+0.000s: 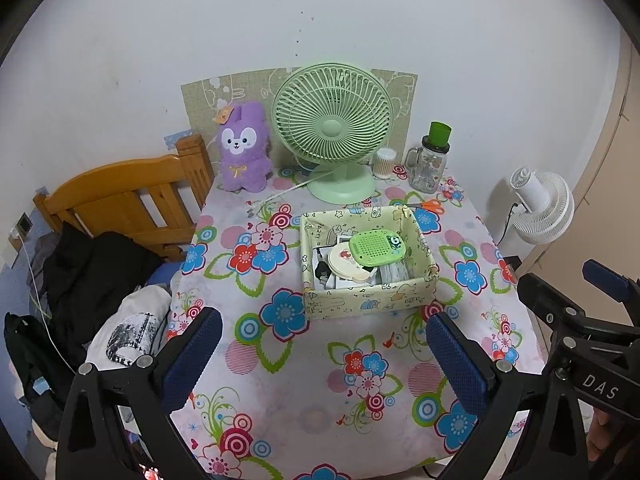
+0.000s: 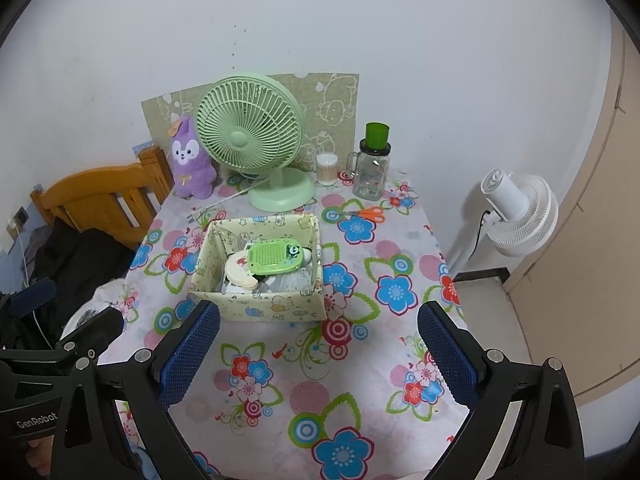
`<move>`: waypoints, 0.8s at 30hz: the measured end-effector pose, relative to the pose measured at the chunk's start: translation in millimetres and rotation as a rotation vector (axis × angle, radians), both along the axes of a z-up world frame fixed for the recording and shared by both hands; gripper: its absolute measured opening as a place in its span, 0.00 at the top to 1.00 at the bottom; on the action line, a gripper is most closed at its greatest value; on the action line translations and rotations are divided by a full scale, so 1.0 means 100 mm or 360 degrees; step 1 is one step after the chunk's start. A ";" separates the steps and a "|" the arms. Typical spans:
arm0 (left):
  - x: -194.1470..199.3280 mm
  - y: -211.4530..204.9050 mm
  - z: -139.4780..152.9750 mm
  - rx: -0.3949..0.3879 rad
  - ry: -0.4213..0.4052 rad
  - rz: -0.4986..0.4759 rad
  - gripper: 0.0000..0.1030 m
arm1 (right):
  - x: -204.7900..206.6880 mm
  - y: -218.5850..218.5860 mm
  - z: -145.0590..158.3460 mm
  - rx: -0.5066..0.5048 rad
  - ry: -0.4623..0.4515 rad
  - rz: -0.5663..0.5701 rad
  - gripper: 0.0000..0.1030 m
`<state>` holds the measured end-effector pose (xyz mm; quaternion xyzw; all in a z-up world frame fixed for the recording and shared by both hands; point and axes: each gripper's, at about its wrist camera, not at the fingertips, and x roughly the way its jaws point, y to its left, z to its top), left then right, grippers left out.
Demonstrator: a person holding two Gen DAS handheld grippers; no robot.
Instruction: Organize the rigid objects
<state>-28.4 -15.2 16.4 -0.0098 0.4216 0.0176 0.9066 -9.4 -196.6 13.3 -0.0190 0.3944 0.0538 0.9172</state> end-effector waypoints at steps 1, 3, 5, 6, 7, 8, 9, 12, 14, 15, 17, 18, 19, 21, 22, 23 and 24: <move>0.00 0.00 0.00 0.0001 0.0001 0.0001 0.00 | 0.00 0.00 0.00 -0.0001 0.0000 0.0000 0.02; 0.00 0.00 0.00 -0.0003 0.0002 0.0002 0.00 | 0.00 0.00 0.00 0.0000 0.0003 -0.0001 0.02; 0.00 0.01 -0.01 -0.0006 0.0003 0.0002 0.00 | 0.01 0.00 -0.01 0.0000 0.0007 -0.0005 0.02; 0.00 0.01 -0.01 -0.0005 0.0007 0.0002 0.00 | 0.01 0.00 -0.01 -0.0001 0.0009 -0.0006 0.02; 0.01 0.02 -0.02 -0.0006 0.0012 0.0001 0.00 | 0.02 0.00 -0.01 -0.0006 0.0013 -0.0007 0.02; 0.01 0.02 -0.03 -0.0007 0.0013 0.0001 0.00 | 0.02 0.02 -0.02 -0.0009 0.0016 -0.0008 0.02; 0.01 0.02 -0.03 -0.0009 0.0017 0.0002 0.00 | 0.02 0.02 -0.03 -0.0010 0.0018 -0.0009 0.03; 0.03 0.03 -0.05 -0.0012 0.0023 0.0002 0.00 | 0.03 0.02 -0.03 -0.0010 0.0020 -0.0008 0.02; 0.04 0.04 -0.07 -0.0009 0.0034 -0.0001 0.00 | 0.03 0.03 -0.03 -0.0016 0.0023 -0.0008 0.02; 0.05 0.03 -0.07 -0.0008 0.0038 -0.0003 0.00 | 0.04 0.04 -0.04 -0.0022 0.0025 -0.0007 0.02; 0.07 0.03 -0.08 -0.0010 0.0042 -0.0001 0.00 | 0.05 0.04 -0.06 -0.0027 0.0032 -0.0004 0.03; 0.07 0.03 -0.09 -0.0012 0.0043 -0.0001 0.00 | 0.05 0.05 -0.06 -0.0028 0.0034 -0.0005 0.03; 0.07 0.04 -0.09 -0.0012 0.0041 -0.0002 0.00 | 0.06 0.05 -0.06 -0.0029 0.0033 -0.0006 0.03; 0.08 0.04 -0.09 -0.0012 0.0041 -0.0003 0.00 | 0.07 0.06 -0.07 -0.0033 0.0028 -0.0004 0.02; 0.08 0.04 -0.09 -0.0012 0.0038 -0.0003 0.00 | 0.07 0.06 -0.08 -0.0034 0.0027 -0.0004 0.02; 0.09 0.03 -0.09 -0.0011 0.0038 -0.0004 0.00 | 0.08 0.06 -0.08 -0.0035 0.0025 -0.0005 0.03; 0.10 0.03 -0.10 -0.0008 0.0037 -0.0004 0.00 | 0.08 0.07 -0.09 -0.0036 0.0026 -0.0005 0.03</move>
